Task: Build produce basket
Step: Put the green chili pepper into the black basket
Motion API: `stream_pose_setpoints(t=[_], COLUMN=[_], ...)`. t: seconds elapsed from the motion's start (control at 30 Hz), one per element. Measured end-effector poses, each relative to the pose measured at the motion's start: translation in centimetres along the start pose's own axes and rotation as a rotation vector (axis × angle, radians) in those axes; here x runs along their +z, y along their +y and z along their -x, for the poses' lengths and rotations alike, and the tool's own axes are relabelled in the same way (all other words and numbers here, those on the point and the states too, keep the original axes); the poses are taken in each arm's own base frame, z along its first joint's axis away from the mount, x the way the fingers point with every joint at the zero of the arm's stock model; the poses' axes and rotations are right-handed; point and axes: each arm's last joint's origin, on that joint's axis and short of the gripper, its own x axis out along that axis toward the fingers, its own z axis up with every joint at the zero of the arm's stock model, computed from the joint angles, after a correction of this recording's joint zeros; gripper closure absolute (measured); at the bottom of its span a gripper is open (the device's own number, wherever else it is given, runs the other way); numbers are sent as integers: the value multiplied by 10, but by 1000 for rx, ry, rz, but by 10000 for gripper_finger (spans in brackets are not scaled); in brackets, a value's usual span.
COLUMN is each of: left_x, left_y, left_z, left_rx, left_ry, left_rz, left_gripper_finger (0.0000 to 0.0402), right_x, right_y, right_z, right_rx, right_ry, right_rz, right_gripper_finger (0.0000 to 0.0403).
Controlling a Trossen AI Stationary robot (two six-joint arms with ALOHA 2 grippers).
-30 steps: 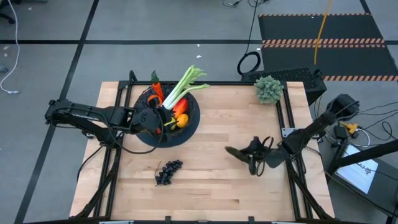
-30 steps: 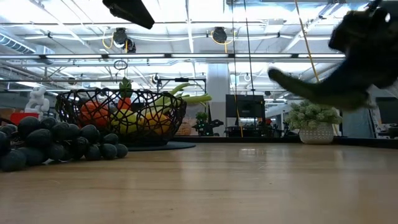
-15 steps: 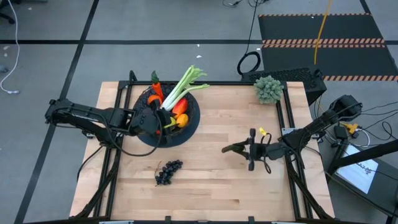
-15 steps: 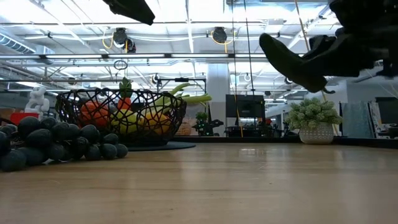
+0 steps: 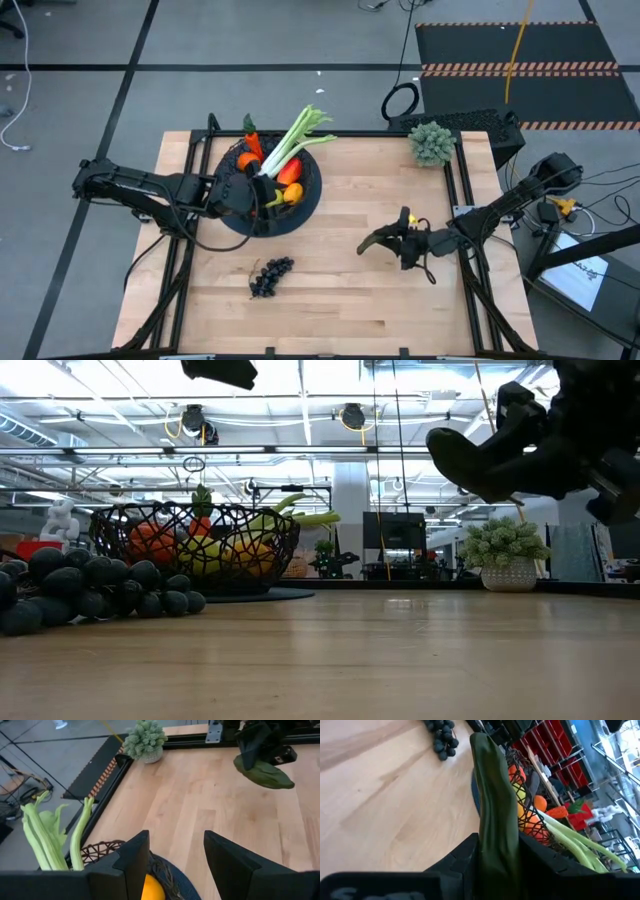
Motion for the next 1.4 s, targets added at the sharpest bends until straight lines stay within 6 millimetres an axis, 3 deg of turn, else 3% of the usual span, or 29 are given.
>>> stream_pose_setpoints(t=[0.33,0.6,0.8,1.0,1.2,1.4], left_x=[0,5,9,15,21,18], left_y=[0,-3,-18,-38,-55,-59], left_z=[0,0,-5,-29,-57,-97], left_rx=[0,-12,-46,-68,-183,-235], left_ry=[-2,-49,-97,-174,-283,-348], left_rz=[-13,-13,-97,-136,-164,-201], left_gripper_finger=[211,211,205,151,83,68], right_x=[-5,1,4,7,6,2], right_y=[-6,-12,-15,-18,-17,-13], right_z=[-5,-5,-4,-4,-4,-4], right_rx=[-33,-70,-77,-80,-73,-62], right_ry=[32,-45,-93,-137,-125,-73], right_rz=[-175,-645,-905,-1062,-1080,-1021], right_gripper_finger=[287,287,287,287,287,286])
